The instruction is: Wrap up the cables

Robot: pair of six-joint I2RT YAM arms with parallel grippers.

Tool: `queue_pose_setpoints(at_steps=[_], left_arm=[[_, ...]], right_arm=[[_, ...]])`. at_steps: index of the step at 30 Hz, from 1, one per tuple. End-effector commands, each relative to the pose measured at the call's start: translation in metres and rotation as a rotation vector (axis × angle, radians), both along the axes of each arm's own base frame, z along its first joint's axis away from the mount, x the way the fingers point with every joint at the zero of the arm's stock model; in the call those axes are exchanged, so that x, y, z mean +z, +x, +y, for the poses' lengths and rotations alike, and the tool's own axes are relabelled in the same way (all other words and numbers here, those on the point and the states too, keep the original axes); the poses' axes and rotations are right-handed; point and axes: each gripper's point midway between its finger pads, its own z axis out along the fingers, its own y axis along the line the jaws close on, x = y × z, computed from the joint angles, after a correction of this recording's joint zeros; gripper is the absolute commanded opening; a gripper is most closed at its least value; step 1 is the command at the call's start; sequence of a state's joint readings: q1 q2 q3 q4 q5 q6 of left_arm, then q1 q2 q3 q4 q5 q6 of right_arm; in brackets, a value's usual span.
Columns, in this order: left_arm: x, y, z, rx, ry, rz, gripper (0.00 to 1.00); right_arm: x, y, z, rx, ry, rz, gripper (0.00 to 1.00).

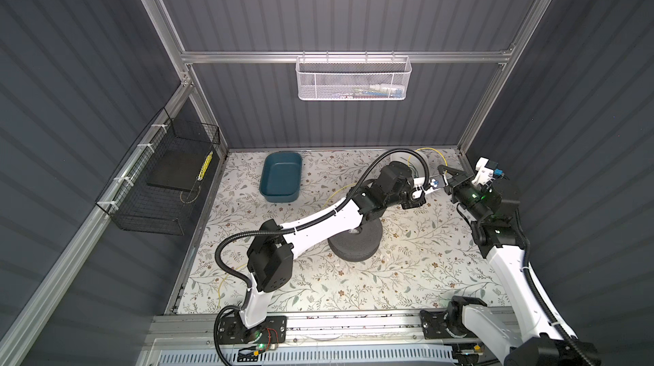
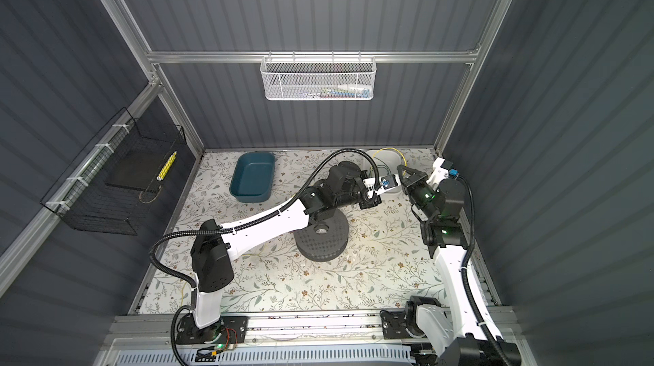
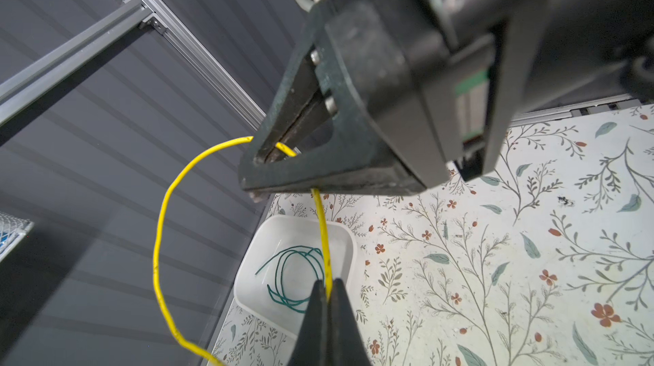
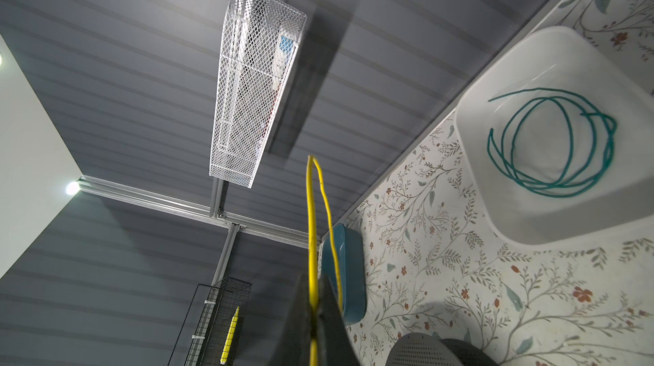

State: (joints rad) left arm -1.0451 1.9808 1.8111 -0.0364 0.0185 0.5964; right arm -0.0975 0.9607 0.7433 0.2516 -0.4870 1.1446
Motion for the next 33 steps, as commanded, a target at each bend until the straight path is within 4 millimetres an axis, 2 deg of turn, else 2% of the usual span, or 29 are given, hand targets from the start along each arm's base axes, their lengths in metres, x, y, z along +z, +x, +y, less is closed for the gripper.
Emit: queue_pose_setpoints(at_steps=[1,6,10,16,21,23,25,27,30,32,33], left_arm=[[-0.007,-0.011,0.008,-0.019,0.031,0.049,0.0],[-0.018,-0.029,0.023,-0.064,0.088,0.105,0.0],[-0.022,-0.044,0.038,-0.097,0.123,0.153,0.0],[-0.022,-0.053,0.055,-0.11,0.145,0.179,0.0],[-0.021,-0.047,0.067,-0.093,0.169,0.188,0.0],[-0.022,-0.046,0.072,-0.087,0.183,0.196,0.0],[-0.024,-0.046,0.079,-0.084,0.196,0.212,0.0],[-0.022,-0.047,0.084,-0.089,0.193,0.23,0.0],[-0.027,-0.045,0.089,-0.074,0.236,0.222,0.0],[-0.032,-0.042,0.093,-0.058,0.281,0.212,0.0],[-0.036,-0.039,0.097,-0.042,0.315,0.201,0.0]], right_arm=[[0.014,-0.002,0.013,0.08,0.024,-0.068,0.0],[0.033,0.002,0.031,0.225,0.052,-0.142,0.14],[0.036,0.013,0.045,0.372,0.128,-0.163,0.17],[0.035,0.018,0.054,0.485,0.203,-0.17,0.15],[0.028,0.012,0.058,0.523,0.183,-0.156,0.03],[0.023,0.01,0.057,0.516,0.161,-0.143,0.01],[0.02,0.008,0.059,0.526,0.135,-0.129,0.01],[0.022,0.005,0.06,0.535,0.116,-0.142,0.05],[0.008,0.008,0.055,0.467,0.017,-0.067,0.19],[-0.009,0.009,0.044,0.352,-0.191,0.041,0.24],[-0.016,0.007,0.04,0.306,-0.342,0.102,0.31]])
